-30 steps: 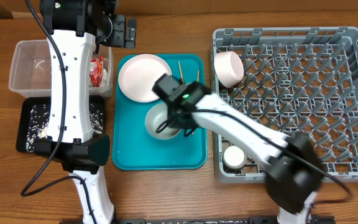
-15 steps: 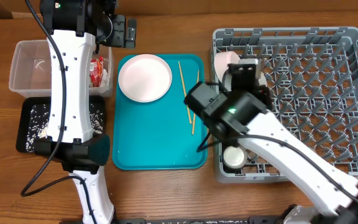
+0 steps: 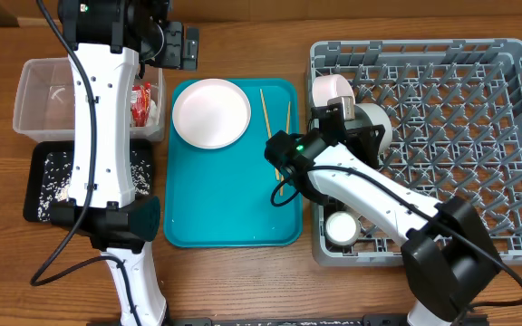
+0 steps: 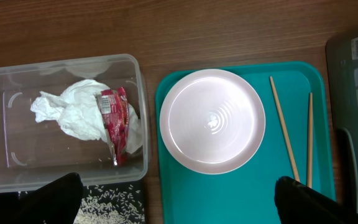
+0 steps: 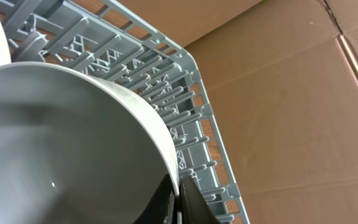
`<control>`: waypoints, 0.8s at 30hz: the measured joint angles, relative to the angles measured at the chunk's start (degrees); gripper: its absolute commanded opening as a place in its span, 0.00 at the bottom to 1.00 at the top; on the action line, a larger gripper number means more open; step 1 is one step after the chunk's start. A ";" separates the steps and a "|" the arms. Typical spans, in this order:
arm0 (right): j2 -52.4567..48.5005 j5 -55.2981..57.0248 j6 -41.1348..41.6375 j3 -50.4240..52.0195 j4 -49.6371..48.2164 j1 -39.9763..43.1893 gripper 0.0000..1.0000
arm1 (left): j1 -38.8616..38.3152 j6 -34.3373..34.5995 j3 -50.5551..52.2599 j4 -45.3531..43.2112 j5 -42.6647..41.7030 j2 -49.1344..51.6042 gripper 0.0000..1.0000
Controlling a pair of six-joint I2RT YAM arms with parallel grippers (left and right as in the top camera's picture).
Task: Sort waste into correct bins and load items into the dishwasher
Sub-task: 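Lower the grey bowl into the dish rack and release it, then move the right gripper to the pink plate and grasp its rim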
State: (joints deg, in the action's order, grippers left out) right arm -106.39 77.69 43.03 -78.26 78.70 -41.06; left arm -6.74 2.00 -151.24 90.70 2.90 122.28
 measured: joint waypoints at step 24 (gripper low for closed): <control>-1.16 -20.24 0.24 -9.46 6.08 -6.93 1.00 | 0.00 0.02 0.00 0.00 0.00 0.00 1.00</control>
State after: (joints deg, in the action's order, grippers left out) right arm -107.55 57.45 43.27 -87.72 84.77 -47.99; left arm -6.74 2.02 -151.24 90.70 2.90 122.28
